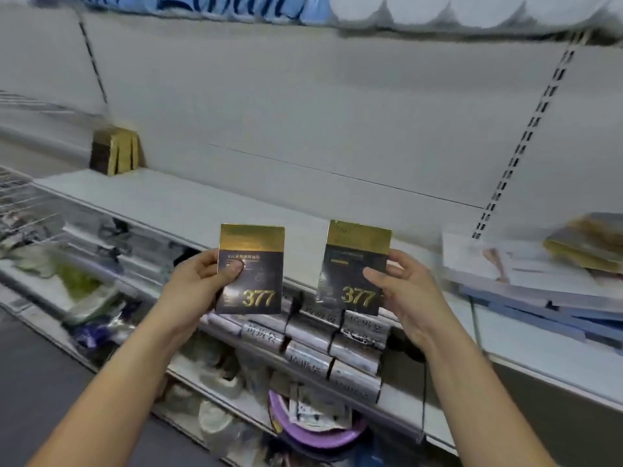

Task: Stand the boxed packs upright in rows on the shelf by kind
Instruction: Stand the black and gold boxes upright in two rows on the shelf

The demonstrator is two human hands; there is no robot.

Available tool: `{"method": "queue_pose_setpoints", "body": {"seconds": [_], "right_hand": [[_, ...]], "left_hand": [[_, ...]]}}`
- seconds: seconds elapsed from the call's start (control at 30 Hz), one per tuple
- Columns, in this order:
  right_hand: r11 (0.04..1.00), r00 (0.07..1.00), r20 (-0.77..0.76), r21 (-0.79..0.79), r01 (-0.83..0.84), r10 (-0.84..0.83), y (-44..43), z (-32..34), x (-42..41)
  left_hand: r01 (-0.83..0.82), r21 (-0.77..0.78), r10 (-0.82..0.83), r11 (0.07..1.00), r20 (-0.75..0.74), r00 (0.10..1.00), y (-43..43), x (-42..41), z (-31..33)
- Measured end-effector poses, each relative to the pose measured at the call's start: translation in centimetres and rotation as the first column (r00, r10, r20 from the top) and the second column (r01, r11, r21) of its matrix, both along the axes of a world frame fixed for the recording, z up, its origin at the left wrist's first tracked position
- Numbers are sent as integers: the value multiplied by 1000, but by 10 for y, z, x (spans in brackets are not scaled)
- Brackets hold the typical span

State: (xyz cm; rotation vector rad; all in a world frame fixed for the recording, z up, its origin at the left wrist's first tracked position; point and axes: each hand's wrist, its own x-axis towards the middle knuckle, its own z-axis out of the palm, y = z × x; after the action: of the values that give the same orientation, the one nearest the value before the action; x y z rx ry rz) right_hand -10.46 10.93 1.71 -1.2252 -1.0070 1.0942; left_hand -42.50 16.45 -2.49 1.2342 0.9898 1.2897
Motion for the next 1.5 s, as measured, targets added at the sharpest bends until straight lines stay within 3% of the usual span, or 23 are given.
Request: {"method": "queue_pose_setpoints", "body": {"seconds": [0.37, 0.57, 0.83, 1.07, 1.5], "right_hand": [[982, 982, 14, 27, -189, 189, 128, -4, -204], [971, 974, 27, 69, -228, 227, 220, -15, -283], [964, 965, 43, 57, -259, 257, 353, -4, -388], [983, 983, 29, 16, -180, 180, 421, -4, -460], [975, 974, 69, -38, 218, -215, 456, -22, -589]], "left_hand": [[-337, -12, 336, 941, 100, 936, 60, -192, -1], [-344, -24, 345, 939, 70, 936, 130, -271, -11], [-248, -3, 248, 969, -32, 968, 254, -369, 7], [-177, -5, 176, 984, -18, 984, 341, -429, 12], [213, -67, -215, 975, -21, 976, 480, -538, -10]]}}
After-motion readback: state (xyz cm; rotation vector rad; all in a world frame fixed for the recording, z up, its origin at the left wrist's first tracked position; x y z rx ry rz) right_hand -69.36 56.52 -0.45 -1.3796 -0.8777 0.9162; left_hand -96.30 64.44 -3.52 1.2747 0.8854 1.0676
